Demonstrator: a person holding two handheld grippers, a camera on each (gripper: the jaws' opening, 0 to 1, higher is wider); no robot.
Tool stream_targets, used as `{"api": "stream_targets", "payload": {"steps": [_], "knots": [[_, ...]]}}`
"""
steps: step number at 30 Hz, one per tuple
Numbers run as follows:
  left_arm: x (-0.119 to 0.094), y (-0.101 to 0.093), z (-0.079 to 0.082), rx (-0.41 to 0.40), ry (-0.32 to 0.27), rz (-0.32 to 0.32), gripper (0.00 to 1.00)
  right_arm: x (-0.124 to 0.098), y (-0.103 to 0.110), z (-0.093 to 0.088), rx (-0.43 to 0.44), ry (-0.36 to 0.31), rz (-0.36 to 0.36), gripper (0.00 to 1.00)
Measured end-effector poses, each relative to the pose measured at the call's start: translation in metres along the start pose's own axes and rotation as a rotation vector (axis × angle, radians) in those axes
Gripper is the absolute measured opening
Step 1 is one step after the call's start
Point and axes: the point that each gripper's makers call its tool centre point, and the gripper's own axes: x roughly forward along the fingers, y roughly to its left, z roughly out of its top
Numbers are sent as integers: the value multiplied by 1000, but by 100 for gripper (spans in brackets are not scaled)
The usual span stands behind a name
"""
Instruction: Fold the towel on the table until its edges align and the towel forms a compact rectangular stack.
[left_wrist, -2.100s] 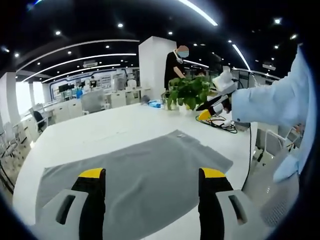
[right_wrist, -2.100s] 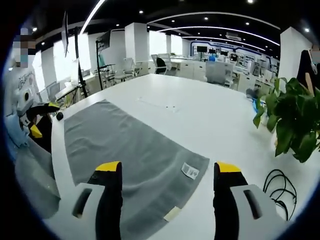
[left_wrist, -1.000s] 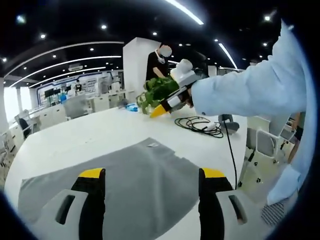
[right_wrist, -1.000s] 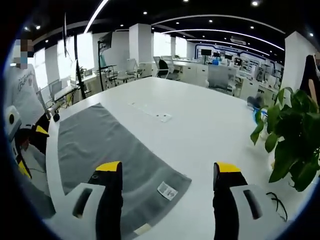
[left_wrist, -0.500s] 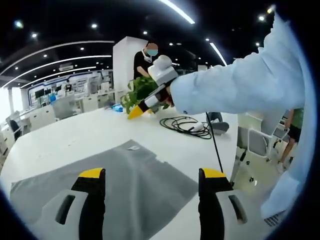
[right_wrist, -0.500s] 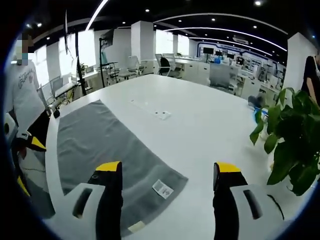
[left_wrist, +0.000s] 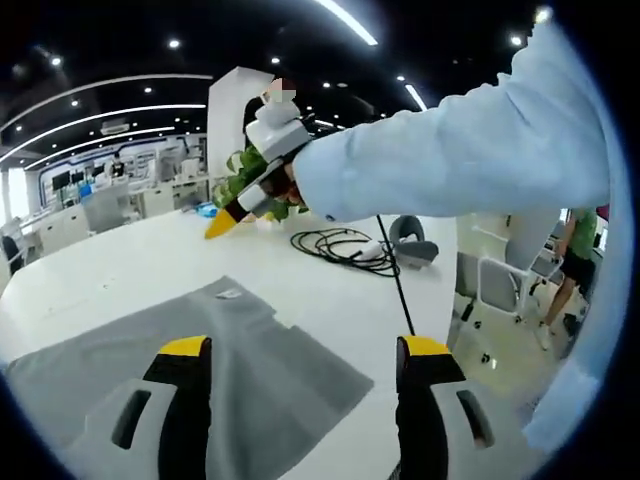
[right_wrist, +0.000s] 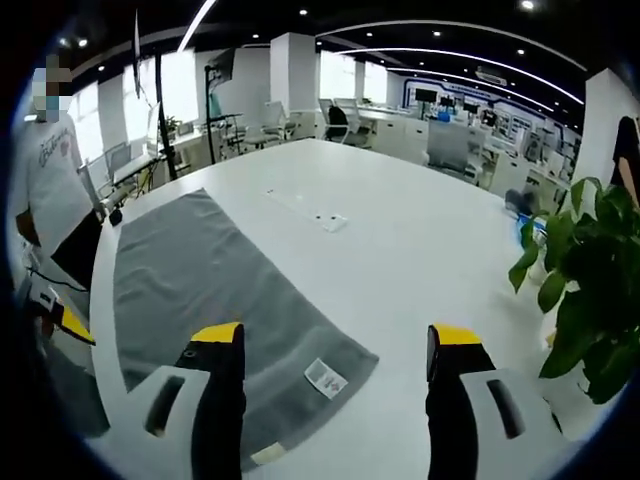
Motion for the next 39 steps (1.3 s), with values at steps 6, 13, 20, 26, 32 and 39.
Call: {"api": "stream_targets", "payload": {"steps": [6,13,20,26,32,39], "knots": [[10,1,1,-5,-10,11,78,4,-2,2,-9,6,8,74],[26,-5,-12,16,33,-14,77,13,-3,2,-37,25,25,74],[29,-3,-12,10,64,-30,78,16,-9,-2,-52,51,30,75],[35,-3,-18,11,136,-66,77,18,-9,-8,-73,92,58,75],[41,1,-22,33,205,-90,77,23,-12,-20,-134,162,82,73],[47,-2,-24,66,256,-130,77,24,-14,-20,-149,189,100,73]]}}
